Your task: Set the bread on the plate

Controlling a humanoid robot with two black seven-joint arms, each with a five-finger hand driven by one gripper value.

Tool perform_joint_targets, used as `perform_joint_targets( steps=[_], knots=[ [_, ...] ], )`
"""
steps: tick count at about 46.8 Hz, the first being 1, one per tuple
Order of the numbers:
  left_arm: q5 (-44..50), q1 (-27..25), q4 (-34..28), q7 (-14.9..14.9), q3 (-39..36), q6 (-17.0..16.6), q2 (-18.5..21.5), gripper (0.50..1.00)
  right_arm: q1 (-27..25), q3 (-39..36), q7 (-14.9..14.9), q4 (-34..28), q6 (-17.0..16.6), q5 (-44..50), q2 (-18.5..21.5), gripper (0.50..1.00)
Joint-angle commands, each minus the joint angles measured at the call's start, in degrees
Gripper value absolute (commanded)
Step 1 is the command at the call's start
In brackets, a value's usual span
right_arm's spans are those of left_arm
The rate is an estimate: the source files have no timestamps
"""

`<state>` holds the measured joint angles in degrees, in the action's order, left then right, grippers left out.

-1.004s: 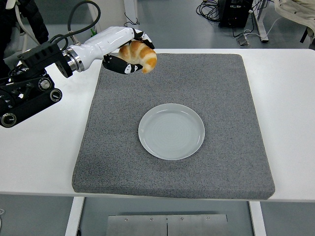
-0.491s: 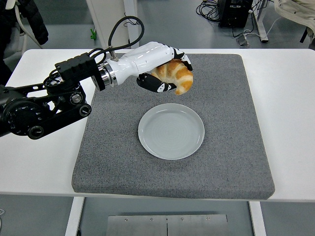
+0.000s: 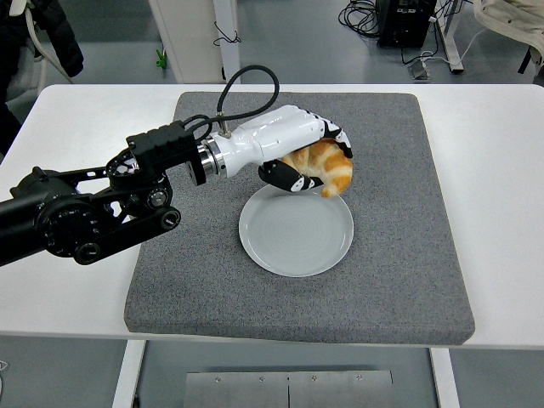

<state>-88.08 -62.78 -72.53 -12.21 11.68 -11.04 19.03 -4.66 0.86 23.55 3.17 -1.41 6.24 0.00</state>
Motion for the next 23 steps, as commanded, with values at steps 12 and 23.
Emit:
perform_joint_targets(
  steps=[12, 23],
  knots=[
    [-0.8, 3.0, 2.3, 0.1, -1.2, -0.8, -2.2, 0.539, 0.0, 0.0, 0.0, 0.0, 0.0, 0.0, 0.0, 1.000],
    [-0.7, 3.1, 5.9, 0.1, -7.2, -6.9, -3.4, 0.539, 0.0, 0.0, 0.0, 0.0, 0.0, 0.0, 0.0, 1.000]
  ],
)
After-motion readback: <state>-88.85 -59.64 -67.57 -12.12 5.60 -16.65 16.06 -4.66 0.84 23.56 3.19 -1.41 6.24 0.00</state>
